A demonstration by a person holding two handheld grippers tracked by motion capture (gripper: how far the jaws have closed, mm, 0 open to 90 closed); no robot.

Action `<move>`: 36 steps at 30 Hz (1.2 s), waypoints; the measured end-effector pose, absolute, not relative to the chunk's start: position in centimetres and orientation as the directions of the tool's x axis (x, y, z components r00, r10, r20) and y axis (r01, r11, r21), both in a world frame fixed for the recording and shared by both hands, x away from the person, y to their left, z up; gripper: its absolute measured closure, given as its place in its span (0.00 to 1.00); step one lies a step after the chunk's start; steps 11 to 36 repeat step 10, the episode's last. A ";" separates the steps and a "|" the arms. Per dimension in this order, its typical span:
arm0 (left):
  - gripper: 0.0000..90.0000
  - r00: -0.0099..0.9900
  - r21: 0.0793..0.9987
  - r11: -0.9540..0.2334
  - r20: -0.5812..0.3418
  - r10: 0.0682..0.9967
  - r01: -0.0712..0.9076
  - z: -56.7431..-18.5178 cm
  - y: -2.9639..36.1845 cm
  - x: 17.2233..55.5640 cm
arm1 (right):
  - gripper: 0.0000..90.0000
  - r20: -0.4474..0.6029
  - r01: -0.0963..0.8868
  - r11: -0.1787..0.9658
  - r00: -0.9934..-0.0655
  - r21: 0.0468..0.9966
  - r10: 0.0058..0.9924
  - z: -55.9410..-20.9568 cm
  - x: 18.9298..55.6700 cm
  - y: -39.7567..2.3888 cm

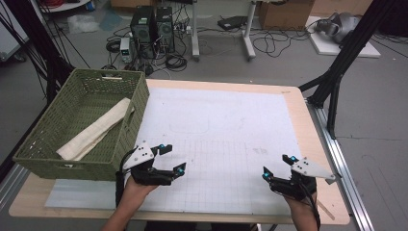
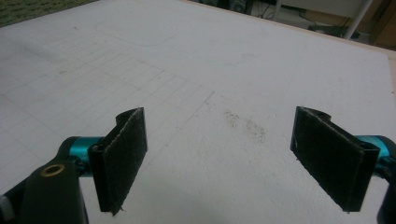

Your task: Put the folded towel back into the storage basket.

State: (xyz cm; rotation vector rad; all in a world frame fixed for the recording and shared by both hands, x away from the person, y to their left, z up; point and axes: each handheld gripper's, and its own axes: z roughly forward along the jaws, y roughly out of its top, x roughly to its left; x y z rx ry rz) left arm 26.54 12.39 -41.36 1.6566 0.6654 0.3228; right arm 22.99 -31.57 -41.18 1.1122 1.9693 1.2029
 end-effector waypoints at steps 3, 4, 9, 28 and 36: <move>0.20 0.790 0.967 -0.075 -0.153 0.594 0.243 -41.5 12.4 26.6 | 0.20 -0.045 0.358 0.249 -0.493 0.900 0.869 -41.3 23.0 -31.5; 0.20 0.788 0.967 -0.073 -0.153 0.597 0.243 -41.5 12.4 26.6 | 0.20 -0.045 0.358 0.250 -0.493 0.900 0.869 -41.3 23.0 -31.5; 0.20 0.788 0.966 -0.081 -0.150 0.597 0.245 -41.7 12.2 26.6 | 0.19 -0.050 0.358 0.256 -0.496 0.898 0.867 -41.4 23.0 -31.5; 0.20 0.790 0.966 -0.084 -0.148 0.595 0.244 -41.7 12.2 26.6 | 0.20 -0.049 0.361 0.258 -0.498 0.896 0.866 -41.4 23.0 -31.5; 0.20 0.790 0.966 -0.084 -0.148 0.595 0.244 -41.7 12.2 26.6 | 0.20 -0.049 0.361 0.258 -0.498 0.896 0.866 -41.4 23.0 -31.5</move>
